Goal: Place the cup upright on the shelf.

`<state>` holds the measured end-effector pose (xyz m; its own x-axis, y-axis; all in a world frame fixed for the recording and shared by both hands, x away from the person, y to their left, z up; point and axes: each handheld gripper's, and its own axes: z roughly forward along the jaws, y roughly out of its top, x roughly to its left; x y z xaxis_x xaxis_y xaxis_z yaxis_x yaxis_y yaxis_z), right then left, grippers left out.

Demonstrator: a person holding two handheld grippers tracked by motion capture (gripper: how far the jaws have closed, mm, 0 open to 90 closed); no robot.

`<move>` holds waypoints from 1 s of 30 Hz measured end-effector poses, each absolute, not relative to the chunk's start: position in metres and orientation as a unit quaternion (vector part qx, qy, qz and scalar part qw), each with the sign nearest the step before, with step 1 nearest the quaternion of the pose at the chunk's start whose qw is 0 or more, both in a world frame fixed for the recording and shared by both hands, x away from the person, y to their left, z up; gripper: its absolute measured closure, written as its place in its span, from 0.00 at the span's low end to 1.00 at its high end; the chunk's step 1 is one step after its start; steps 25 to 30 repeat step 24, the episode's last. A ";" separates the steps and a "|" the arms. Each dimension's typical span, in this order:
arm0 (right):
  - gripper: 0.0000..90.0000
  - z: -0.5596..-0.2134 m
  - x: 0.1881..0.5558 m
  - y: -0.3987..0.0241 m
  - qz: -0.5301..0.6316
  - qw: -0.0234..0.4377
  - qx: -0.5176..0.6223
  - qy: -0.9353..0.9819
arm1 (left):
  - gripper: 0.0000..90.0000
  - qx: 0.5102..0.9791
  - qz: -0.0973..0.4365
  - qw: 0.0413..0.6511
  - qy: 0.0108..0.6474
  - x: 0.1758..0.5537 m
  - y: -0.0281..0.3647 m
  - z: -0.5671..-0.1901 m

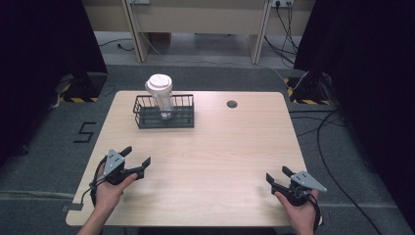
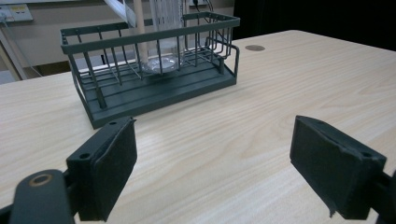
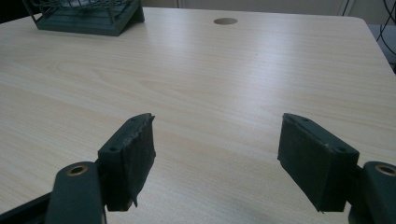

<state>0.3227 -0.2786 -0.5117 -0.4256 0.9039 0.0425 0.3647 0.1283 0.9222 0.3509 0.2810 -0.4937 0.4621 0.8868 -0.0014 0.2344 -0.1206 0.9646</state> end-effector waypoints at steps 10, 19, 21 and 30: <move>0.31 -0.512 0.323 -0.278 0.477 0.283 0.455 0.697 | 0.16 0.679 0.310 0.514 0.422 0.342 0.286 -0.507; 0.31 -0.512 0.323 -0.278 0.478 0.280 0.455 0.697 | 0.16 0.671 0.319 0.522 0.419 0.336 0.286 -0.508; 0.31 -0.512 0.323 -0.278 0.478 0.281 0.455 0.697 | 0.16 0.671 0.316 0.524 0.419 0.336 0.286 -0.509; 0.31 -0.512 0.323 -0.278 0.478 0.281 0.456 0.697 | 0.16 0.670 0.308 0.527 0.422 0.337 0.285 -0.511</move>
